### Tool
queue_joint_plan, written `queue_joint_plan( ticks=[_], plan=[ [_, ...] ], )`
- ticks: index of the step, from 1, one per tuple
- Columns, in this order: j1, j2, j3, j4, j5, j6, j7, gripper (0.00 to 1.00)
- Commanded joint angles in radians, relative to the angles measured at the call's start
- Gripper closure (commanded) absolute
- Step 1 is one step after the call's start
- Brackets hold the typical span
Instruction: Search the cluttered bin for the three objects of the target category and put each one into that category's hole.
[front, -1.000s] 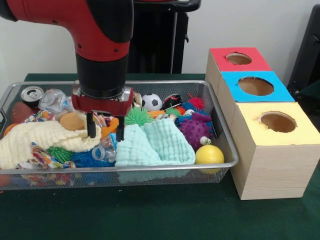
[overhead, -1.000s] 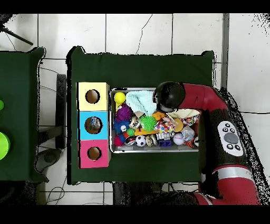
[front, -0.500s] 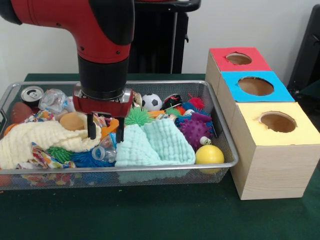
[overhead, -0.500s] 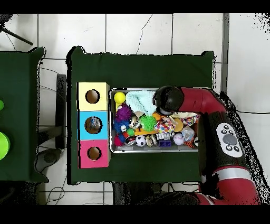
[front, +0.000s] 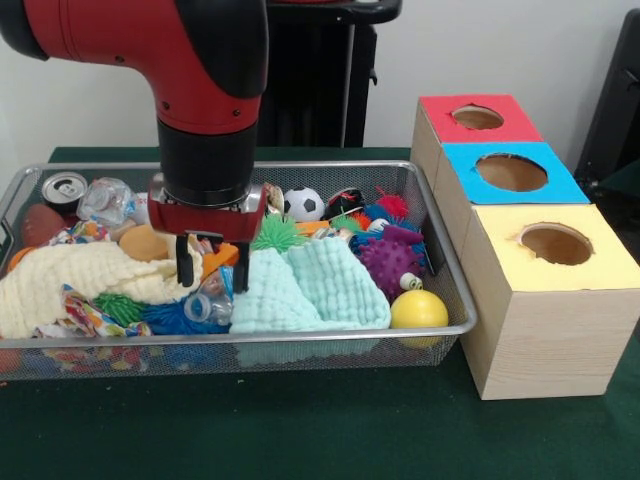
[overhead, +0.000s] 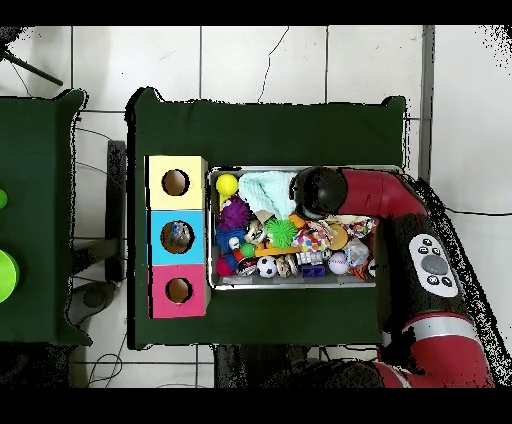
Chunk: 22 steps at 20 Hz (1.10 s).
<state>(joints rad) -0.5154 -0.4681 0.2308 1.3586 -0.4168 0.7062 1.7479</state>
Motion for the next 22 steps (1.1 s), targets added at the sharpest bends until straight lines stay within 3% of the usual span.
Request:
queue_joint_plan(
  ticks=[1, 15, 20, 21, 22],
  plan=[
    [-0.038, 0.083, 0.076, 0.069, 0.001, -0.068, -0.029, 0.0],
    [-0.07, 0.136, 0.096, 0.088, 0.01, -0.116, -0.016, 0.0],
    [-0.077, 0.135, 0.11, 0.088, -0.006, -0.095, -0.059, 0.0],
    [-0.076, 0.135, 0.111, 0.087, -0.011, -0.089, -0.068, 1.0],
    [-0.071, 0.134, 0.108, 0.081, -0.013, -0.074, -0.071, 1.0]
  ],
)
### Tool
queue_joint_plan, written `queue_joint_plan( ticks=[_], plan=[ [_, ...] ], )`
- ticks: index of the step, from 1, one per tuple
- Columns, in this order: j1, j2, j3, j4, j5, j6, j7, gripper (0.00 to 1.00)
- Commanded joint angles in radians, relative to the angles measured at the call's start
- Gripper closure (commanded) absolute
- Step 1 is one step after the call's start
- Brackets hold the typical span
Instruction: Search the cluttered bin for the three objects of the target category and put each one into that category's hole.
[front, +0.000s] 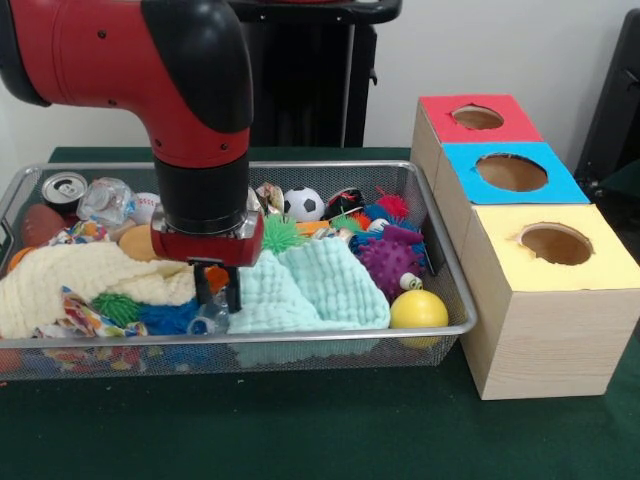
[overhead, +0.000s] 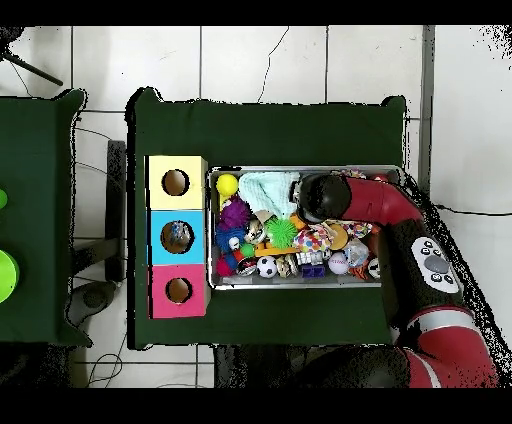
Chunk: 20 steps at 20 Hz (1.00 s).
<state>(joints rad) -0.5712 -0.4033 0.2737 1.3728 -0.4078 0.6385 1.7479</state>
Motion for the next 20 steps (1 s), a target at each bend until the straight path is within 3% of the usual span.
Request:
queue_joint_plan(
  ticks=[1, 6, 12, 20],
  plan=[
    [-0.008, 0.064, 0.059, 0.064, -0.031, -0.013, -0.066, 1.0],
    [-0.014, 0.046, 0.065, 0.085, -0.009, -0.037, -0.014, 1.0],
    [-0.029, 0.027, 0.086, 0.105, 0.002, -0.028, -0.034, 1.0],
    [0.0, -0.23, 0.087, 0.23, 0.03, 0.144, -0.09, 1.0]
  ],
)
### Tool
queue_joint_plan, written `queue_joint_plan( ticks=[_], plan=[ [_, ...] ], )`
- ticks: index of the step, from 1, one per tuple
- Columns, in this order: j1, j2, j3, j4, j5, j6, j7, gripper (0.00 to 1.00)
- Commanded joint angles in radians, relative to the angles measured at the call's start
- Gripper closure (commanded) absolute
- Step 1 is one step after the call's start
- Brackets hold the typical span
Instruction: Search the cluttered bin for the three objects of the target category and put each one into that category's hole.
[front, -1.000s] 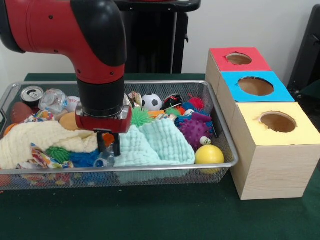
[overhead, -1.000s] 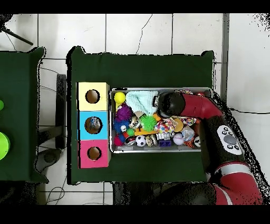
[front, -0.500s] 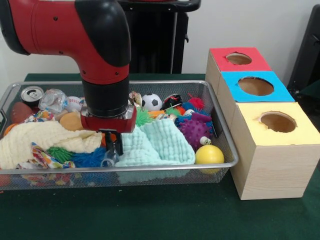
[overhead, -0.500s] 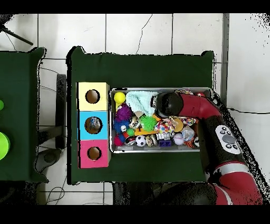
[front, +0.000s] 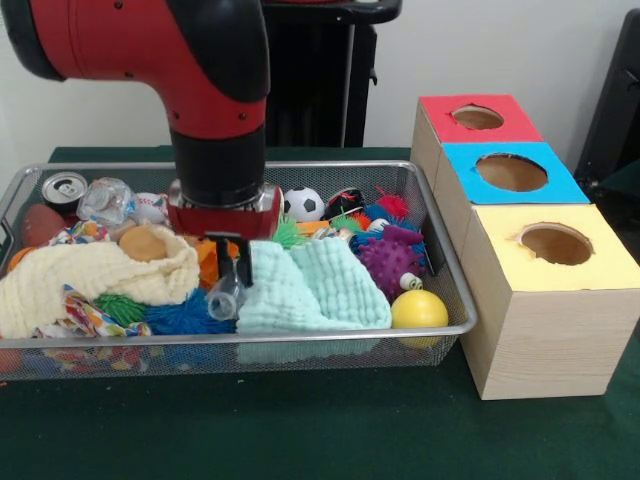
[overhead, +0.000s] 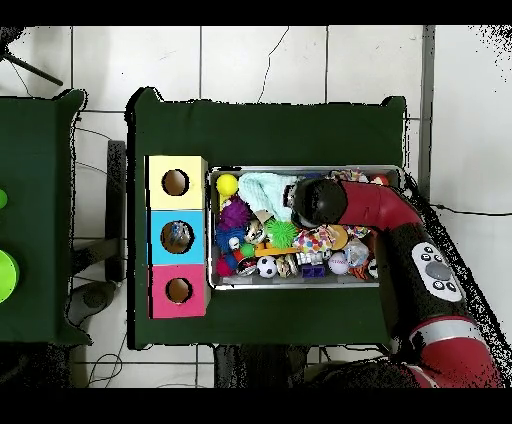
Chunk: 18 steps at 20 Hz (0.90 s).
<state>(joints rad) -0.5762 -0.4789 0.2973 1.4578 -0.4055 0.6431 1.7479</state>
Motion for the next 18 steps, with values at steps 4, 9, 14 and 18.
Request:
queue_joint_plan(
  ticks=[4, 9, 14, 18],
  plan=[
    [-0.011, -0.177, 0.068, 0.192, 0.023, 0.095, -0.081, 1.0],
    [-0.022, -0.177, 0.071, 0.215, 0.014, 0.064, -0.078, 1.0],
    [-0.025, -0.176, 0.072, 0.223, 0.013, 0.058, -0.074, 1.0],
    [-0.02, -0.199, 0.064, 0.251, 0.022, 0.065, -0.055, 1.0]
  ],
)
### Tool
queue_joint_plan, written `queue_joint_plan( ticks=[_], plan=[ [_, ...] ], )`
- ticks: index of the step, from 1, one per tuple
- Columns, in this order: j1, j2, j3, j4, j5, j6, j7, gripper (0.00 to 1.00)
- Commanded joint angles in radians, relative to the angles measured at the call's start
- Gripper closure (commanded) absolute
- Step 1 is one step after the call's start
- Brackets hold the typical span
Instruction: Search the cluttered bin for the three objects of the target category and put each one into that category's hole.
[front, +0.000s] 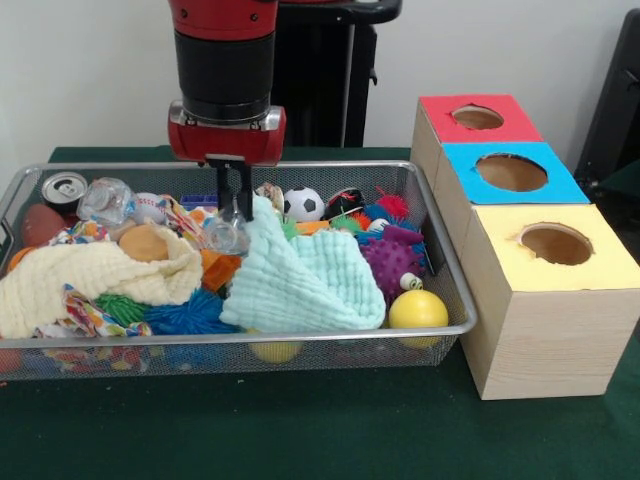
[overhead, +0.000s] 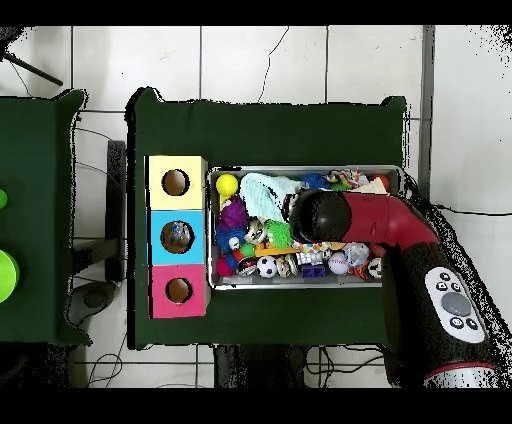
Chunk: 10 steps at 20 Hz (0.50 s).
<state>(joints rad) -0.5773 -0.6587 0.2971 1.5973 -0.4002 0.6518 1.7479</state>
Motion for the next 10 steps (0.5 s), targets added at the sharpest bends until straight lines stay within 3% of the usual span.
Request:
queue_joint_plan(
  ticks=[1, 10],
  plan=[
    [-0.017, -0.03, 0.06, 0.125, 0.021, 0.058, -0.047, 1.0],
    [-0.013, -0.097, 0.041, 0.23, 0.043, 0.045, -0.001, 1.0]
  ],
)
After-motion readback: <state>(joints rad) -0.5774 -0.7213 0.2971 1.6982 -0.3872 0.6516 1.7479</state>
